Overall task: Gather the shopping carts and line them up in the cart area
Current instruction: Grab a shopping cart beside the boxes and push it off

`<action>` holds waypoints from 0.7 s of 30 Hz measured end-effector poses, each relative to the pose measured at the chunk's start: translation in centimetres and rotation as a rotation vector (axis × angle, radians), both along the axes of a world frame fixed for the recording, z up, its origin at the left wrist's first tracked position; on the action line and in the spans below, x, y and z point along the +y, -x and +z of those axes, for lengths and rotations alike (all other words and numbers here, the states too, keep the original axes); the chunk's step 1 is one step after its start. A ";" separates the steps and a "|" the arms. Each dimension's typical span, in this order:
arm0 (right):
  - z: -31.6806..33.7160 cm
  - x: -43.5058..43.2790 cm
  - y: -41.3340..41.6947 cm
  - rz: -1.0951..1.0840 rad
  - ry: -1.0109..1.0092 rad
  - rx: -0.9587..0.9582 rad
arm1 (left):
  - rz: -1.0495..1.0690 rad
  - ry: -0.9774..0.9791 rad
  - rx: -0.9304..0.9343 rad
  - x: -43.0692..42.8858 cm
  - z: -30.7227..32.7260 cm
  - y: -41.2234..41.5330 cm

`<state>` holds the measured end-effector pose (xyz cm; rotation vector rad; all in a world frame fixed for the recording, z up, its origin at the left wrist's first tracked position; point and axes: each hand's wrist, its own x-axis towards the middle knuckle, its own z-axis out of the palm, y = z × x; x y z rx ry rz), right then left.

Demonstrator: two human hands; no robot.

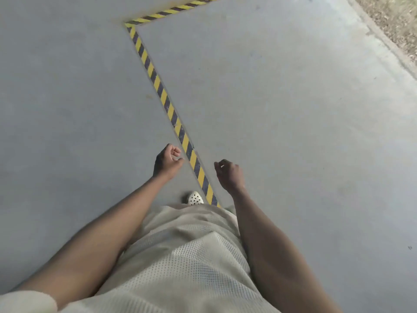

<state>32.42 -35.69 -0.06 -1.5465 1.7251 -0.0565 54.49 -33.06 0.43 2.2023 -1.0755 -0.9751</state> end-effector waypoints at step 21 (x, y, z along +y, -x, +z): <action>1.1 -39.3 -42.6 0.623 0.007 -0.106 | 0.857 0.087 0.133 -22.9 1.9 -30.6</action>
